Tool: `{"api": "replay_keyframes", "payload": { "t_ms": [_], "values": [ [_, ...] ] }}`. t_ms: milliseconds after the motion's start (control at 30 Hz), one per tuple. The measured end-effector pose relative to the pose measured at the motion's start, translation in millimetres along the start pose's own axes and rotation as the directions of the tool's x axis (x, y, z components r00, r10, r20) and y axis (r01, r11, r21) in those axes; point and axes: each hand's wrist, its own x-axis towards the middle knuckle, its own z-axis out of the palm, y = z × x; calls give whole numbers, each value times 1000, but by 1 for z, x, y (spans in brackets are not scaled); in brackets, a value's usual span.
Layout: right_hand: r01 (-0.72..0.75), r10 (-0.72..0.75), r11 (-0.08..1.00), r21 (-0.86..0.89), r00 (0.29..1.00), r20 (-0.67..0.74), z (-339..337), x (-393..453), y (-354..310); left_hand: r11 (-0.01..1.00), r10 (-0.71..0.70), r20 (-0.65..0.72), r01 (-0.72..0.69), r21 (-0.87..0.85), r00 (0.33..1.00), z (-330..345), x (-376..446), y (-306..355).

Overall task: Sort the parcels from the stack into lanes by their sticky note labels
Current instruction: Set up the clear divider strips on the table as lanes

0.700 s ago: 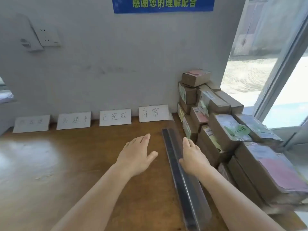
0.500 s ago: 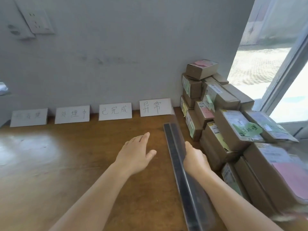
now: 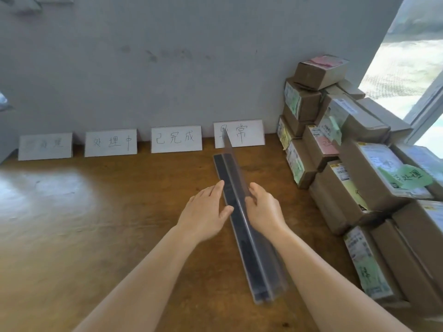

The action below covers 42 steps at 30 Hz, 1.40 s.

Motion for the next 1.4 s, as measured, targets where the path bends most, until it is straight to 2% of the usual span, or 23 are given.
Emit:
{"api": "replay_keyframes", "payload": {
  "t_ms": [167, 333, 633, 800, 1200, 1400],
  "values": [
    [-52, 52, 999, 4, 995, 84, -8, -17, 14, 997, 47, 41, -44, -67, 998, 19, 0, 12],
    [-67, 66, 997, 24, 995, 73, -20, -40, 28, 988, 74, 92, -60, -146, 993, 42, -5, 39],
    [-70, 62, 995, 67, 992, 109, -38, -65, 39, 944, -39, 83, 64, -325, 996, 62, -17, 62],
    [-26, 16, 997, 78, 991, 130, -36, -69, 38, 934, -69, 63, 86, -348, 996, 62, -19, 60],
    [40, -46, 998, 48, 988, 145, -30, -67, 43, 937, -51, 121, 90, -338, 991, 47, -29, 49],
    [85, -75, 994, -62, 986, 150, -28, -63, 43, 953, -54, 110, 84, -291, 992, 39, -29, 47]
  ]
}}
